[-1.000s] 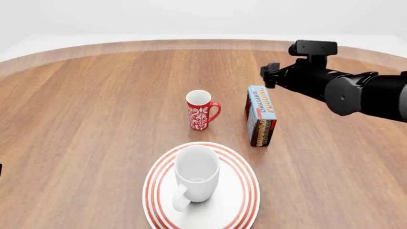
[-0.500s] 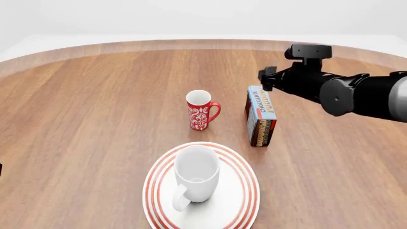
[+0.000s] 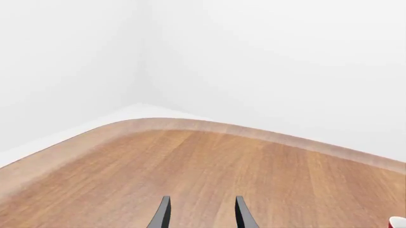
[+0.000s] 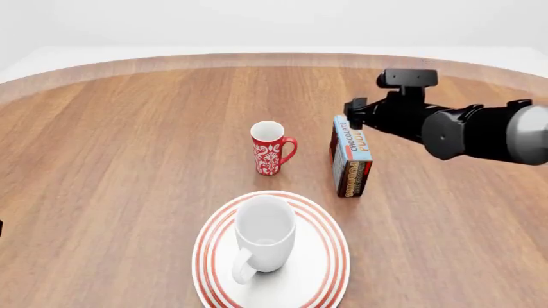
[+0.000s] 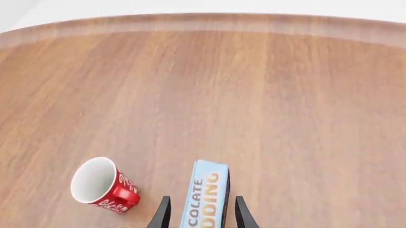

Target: Pick up the white mug and put it on the plate, and put the chocolate pudding to the right of the plate.

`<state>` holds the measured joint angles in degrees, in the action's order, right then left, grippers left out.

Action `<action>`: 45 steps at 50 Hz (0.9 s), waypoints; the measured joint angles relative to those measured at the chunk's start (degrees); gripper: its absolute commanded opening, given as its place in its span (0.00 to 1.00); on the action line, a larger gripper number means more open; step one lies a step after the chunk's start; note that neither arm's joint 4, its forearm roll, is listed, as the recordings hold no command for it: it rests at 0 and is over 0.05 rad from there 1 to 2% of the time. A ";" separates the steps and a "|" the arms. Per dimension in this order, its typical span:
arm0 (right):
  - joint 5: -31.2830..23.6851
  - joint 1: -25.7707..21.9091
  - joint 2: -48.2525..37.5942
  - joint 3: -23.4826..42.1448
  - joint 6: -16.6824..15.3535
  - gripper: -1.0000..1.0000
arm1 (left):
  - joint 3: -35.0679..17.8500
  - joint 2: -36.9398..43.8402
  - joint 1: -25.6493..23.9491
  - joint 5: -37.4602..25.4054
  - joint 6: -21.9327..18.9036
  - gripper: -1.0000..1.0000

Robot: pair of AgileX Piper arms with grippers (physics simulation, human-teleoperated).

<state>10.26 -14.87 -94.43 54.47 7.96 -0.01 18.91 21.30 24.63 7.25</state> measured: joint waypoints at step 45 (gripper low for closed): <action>-1.11 -0.98 -4.69 2.07 -0.07 1.00 | 0.00 0.05 -0.05 0.03 0.12 1.00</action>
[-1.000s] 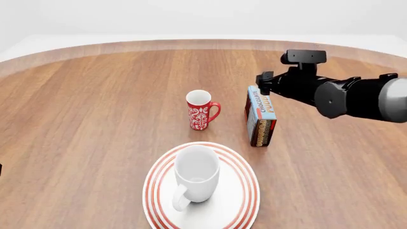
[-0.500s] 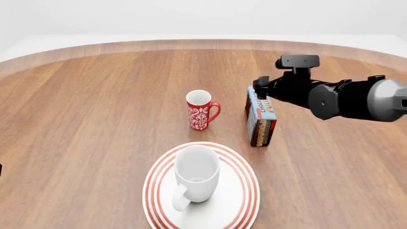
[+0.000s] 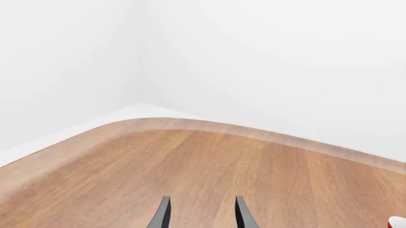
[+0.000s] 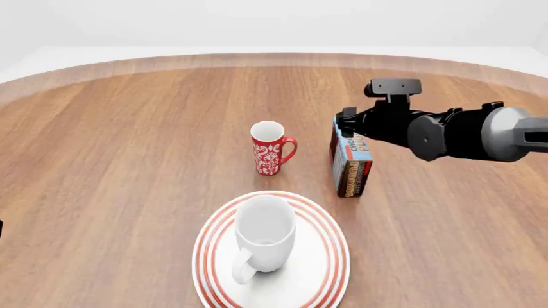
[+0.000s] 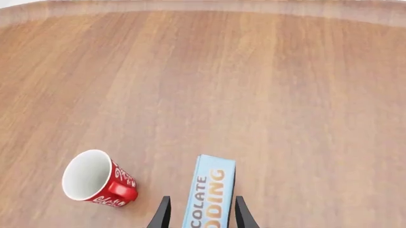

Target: Pick up the white mug and put it on the plate, and put the chocolate pudding to the right of the plate.

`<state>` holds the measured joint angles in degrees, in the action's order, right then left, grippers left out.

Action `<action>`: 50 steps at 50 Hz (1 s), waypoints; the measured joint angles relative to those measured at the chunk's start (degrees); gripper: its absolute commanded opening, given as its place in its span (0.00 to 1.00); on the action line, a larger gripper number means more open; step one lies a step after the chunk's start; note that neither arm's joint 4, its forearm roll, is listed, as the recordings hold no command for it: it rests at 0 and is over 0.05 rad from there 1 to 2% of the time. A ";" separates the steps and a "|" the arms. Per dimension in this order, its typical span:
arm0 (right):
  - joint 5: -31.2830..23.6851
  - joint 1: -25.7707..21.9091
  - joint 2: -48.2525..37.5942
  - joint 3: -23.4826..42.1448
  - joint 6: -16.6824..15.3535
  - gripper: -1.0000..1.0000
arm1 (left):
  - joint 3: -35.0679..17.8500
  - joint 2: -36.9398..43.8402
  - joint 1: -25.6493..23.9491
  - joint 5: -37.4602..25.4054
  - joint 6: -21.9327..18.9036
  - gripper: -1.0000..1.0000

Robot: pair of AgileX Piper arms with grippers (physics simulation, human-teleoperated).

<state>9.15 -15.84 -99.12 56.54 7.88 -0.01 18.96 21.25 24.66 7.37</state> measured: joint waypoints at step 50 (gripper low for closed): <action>-0.22 0.26 -3.21 1.10 0.90 1.00 | 0.00 0.04 -0.01 0.03 0.01 1.00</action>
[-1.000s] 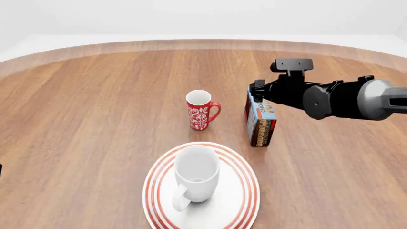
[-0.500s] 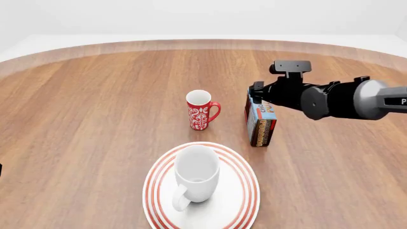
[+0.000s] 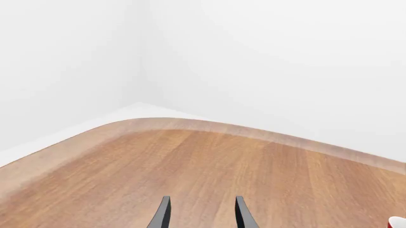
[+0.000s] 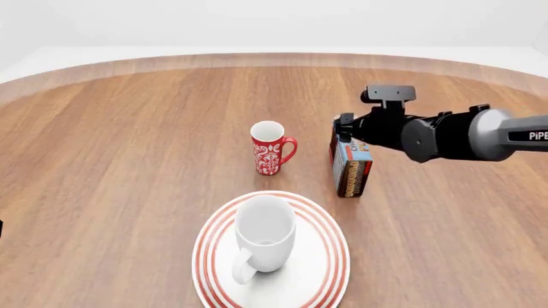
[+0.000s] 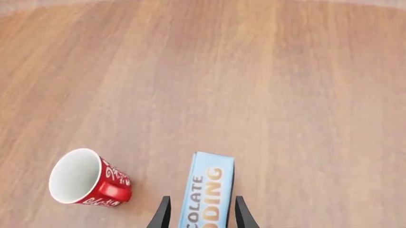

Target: Pick up the white mug and put it on the plate, and put the chocolate pudding to the right of the plate.

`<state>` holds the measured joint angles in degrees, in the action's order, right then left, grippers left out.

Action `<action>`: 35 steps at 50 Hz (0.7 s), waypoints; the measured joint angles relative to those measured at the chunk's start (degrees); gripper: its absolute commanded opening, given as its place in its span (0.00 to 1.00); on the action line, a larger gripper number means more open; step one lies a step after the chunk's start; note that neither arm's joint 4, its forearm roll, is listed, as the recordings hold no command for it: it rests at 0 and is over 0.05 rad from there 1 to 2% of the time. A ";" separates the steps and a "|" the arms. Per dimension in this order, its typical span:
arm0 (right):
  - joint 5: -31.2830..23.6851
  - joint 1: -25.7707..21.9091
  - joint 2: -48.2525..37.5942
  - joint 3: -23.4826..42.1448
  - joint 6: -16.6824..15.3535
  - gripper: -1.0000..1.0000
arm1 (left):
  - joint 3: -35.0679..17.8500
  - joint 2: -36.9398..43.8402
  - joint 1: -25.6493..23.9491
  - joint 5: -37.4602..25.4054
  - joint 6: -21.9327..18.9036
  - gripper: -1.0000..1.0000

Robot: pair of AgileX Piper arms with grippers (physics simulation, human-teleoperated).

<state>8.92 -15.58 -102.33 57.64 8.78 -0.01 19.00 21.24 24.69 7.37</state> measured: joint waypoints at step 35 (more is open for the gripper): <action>0.03 0.60 -1.66 0.38 -0.10 1.00 | 0.00 0.01 0.01 0.01 0.01 1.00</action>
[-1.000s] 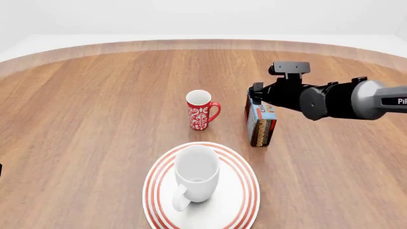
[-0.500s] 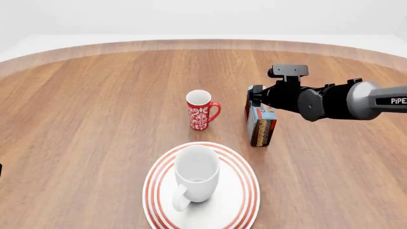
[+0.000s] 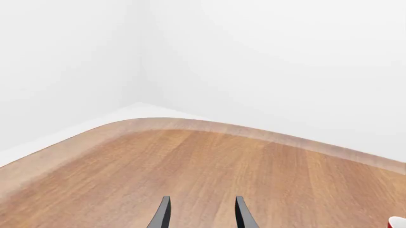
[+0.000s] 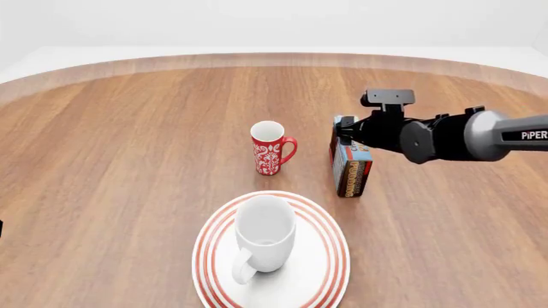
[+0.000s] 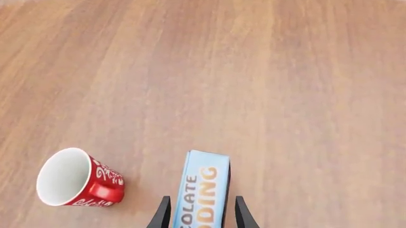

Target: Pick up the white mug and put it on the plate, and put the chocolate pudding to the right of the plate.

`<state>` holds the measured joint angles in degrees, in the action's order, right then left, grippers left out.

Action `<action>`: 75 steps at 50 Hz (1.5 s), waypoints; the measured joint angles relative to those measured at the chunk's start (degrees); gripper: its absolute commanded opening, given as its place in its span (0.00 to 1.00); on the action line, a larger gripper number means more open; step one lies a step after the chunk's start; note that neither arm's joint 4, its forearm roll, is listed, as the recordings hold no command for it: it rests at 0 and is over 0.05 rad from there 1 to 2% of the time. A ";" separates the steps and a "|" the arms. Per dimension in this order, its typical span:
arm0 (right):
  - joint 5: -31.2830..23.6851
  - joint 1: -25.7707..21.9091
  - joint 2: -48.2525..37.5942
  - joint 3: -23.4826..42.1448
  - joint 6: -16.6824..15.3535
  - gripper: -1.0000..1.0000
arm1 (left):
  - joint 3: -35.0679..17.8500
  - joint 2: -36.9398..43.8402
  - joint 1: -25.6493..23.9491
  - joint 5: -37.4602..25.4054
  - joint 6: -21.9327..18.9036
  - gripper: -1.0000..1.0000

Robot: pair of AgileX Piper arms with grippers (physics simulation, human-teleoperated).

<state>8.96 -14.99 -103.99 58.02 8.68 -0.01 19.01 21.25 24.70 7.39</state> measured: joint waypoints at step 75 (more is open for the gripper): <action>-1.98 -0.69 -3.86 3.14 0.51 1.00 | 0.00 -0.03 -0.02 -0.02 0.00 1.00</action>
<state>6.98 -15.68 -107.85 61.16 9.19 -0.01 18.98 21.23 24.68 7.39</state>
